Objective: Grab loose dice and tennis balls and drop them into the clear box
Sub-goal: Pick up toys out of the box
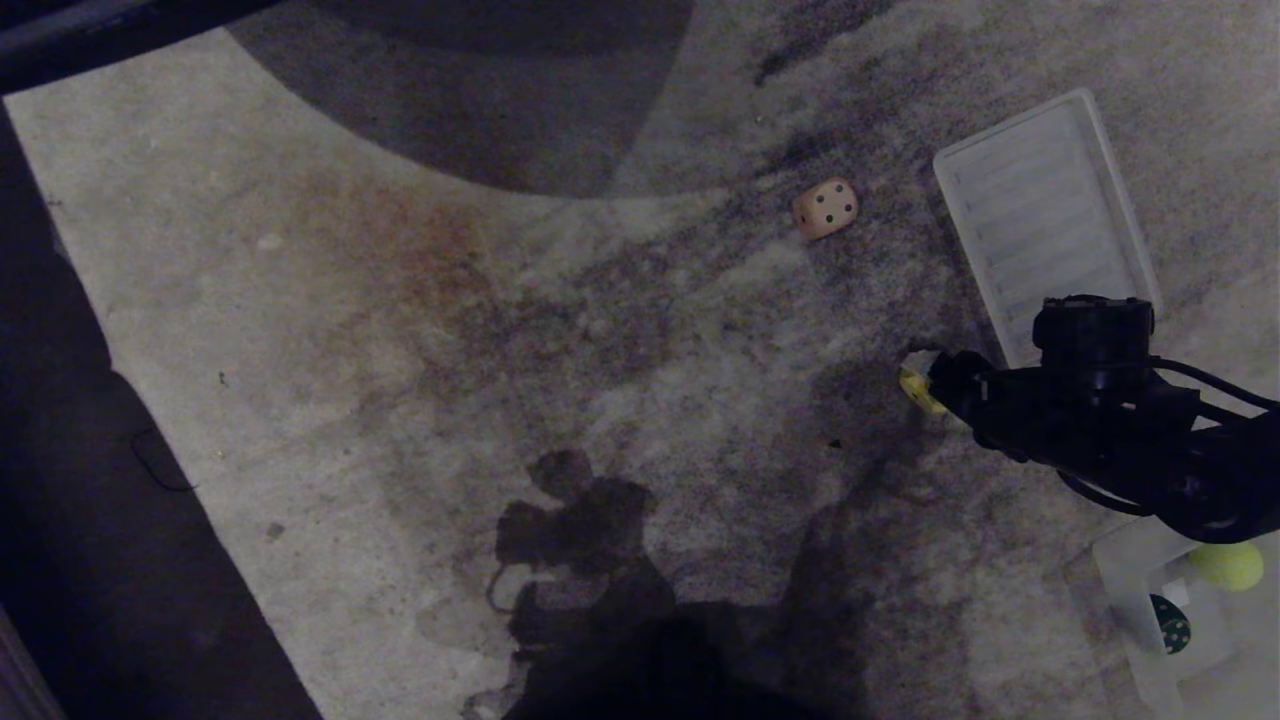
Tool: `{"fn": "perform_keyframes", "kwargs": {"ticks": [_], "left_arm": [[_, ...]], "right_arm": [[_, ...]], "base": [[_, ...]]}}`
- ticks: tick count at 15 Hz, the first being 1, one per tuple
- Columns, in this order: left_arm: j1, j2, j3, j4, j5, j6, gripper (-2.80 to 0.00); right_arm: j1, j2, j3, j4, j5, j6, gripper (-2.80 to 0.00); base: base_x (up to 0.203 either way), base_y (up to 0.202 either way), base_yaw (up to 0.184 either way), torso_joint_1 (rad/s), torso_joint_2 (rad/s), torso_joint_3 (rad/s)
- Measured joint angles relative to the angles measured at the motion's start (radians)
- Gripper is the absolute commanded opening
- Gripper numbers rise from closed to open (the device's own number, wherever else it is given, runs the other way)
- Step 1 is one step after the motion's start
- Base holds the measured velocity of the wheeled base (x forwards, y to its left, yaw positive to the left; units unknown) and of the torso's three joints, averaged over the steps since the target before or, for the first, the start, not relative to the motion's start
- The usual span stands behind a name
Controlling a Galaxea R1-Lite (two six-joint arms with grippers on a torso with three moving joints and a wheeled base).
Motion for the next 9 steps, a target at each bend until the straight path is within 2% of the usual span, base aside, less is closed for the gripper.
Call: {"fn": "perform_keyframes", "kwargs": {"ticks": [2, 3, 9], "left_arm": [[0.0, 0.0, 0.0, 0.0, 0.0, 0.0, -2.8], [0.0, 0.0, 0.0, 0.0, 0.0, 0.0, -2.8], [0.0, 0.0, 0.0, 0.0, 0.0, 0.0, -2.8]], "right_arm": [[0.0, 0.023, -0.014, -0.03, -0.004, 0.003, 0.0], [-0.001, 0.033, -0.017, -0.053, -0.004, 0.003, -2.8], [-0.001, 0.049, -0.03, -0.071, -0.004, -0.008, -2.8]], "base": [[0.0, 0.0, 0.0, 0.0, 0.0, 0.0], [0.0, 0.0, 0.0, 0.0, 0.0, 0.0], [0.0, 0.0, 0.0, 0.0, 0.0, 0.0]]}}
